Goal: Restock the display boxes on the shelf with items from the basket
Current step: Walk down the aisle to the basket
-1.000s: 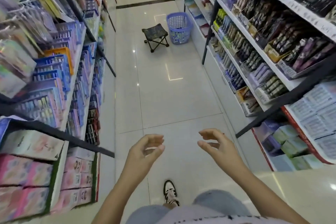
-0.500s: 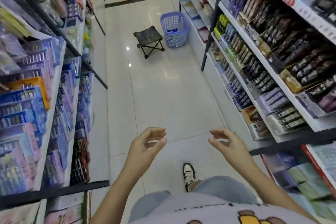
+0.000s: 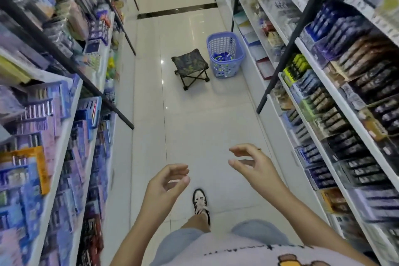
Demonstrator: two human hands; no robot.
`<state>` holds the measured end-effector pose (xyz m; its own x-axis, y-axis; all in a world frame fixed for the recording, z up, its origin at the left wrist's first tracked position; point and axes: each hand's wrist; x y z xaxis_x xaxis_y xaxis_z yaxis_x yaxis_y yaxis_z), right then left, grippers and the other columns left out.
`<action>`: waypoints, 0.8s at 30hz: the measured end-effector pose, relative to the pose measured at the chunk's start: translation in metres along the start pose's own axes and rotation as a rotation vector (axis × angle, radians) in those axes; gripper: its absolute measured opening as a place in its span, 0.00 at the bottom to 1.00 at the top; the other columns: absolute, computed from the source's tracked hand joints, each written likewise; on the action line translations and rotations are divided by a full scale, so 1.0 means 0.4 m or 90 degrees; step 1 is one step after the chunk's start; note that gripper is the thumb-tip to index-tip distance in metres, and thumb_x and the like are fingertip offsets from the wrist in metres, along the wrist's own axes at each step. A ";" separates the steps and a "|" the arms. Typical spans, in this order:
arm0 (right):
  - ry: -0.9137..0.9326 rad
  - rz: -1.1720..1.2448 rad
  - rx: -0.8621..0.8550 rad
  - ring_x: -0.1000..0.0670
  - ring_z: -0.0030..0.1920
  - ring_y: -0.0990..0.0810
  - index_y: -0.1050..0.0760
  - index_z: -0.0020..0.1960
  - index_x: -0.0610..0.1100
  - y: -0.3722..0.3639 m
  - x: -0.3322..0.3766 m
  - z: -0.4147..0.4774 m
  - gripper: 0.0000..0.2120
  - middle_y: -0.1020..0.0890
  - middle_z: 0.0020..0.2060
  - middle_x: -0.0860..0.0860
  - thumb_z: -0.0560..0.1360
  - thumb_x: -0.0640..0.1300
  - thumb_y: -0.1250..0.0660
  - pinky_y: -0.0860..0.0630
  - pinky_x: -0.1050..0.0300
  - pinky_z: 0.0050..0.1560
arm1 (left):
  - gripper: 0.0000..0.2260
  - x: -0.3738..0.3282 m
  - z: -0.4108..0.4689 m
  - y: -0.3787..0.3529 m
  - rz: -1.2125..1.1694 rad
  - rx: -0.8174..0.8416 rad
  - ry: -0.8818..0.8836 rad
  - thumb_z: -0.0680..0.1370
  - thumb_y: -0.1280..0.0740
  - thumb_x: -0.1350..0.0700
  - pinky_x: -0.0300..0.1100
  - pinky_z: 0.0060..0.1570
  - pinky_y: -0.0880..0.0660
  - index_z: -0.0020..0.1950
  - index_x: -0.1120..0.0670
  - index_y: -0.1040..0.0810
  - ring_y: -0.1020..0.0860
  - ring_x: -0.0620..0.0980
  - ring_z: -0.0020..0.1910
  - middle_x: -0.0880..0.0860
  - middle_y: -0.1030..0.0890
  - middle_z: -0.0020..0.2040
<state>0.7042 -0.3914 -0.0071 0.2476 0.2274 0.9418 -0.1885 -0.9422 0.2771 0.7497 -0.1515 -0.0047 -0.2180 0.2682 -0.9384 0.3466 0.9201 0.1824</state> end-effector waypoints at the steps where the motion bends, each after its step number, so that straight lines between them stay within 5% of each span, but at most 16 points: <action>1: -0.010 -0.001 -0.013 0.63 0.53 0.24 0.23 0.51 0.54 0.004 0.003 0.045 0.09 0.21 0.51 0.58 0.73 0.43 0.30 0.26 0.71 0.52 | 0.09 -0.020 0.063 0.010 0.001 0.012 -0.001 0.74 0.29 0.60 0.37 0.50 0.23 0.52 0.50 0.19 0.19 0.45 0.51 0.48 0.16 0.50; 9: -0.091 -0.002 -0.120 0.59 0.54 0.23 0.22 0.52 0.52 0.069 0.009 0.351 0.09 0.20 0.52 0.57 0.74 0.42 0.30 0.24 0.62 0.54 | 0.09 -0.214 0.520 0.026 0.029 0.121 -0.057 0.75 0.29 0.59 0.41 0.53 0.22 0.53 0.49 0.20 0.19 0.44 0.50 0.46 0.17 0.49; 13: -0.098 -0.006 -0.129 0.61 0.53 0.22 0.23 0.52 0.54 0.088 0.027 0.530 0.09 0.20 0.51 0.59 0.73 0.44 0.30 0.25 0.65 0.50 | 0.09 -0.269 0.703 0.022 0.017 0.131 -0.054 0.75 0.29 0.60 0.41 0.53 0.22 0.53 0.49 0.20 0.19 0.44 0.49 0.46 0.17 0.49; 24: -0.007 0.006 0.011 0.65 0.50 0.23 0.23 0.47 0.59 0.090 0.207 1.153 0.11 0.22 0.49 0.60 0.72 0.43 0.29 0.28 0.75 0.47 | 0.09 -0.331 1.097 0.099 -0.012 -0.037 -0.009 0.74 0.29 0.60 0.37 0.48 0.23 0.51 0.49 0.19 0.19 0.45 0.50 0.49 0.16 0.49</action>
<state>1.1564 -0.5200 -0.0069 0.2565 0.2161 0.9421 -0.1751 -0.9482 0.2652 1.1927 -0.2759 -0.0019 -0.2106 0.2466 -0.9460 0.2894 0.9400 0.1807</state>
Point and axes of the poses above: each hand's wrist, its own z-axis towards the middle knuckle, its own y-axis out of the back of the hand, x = y × z
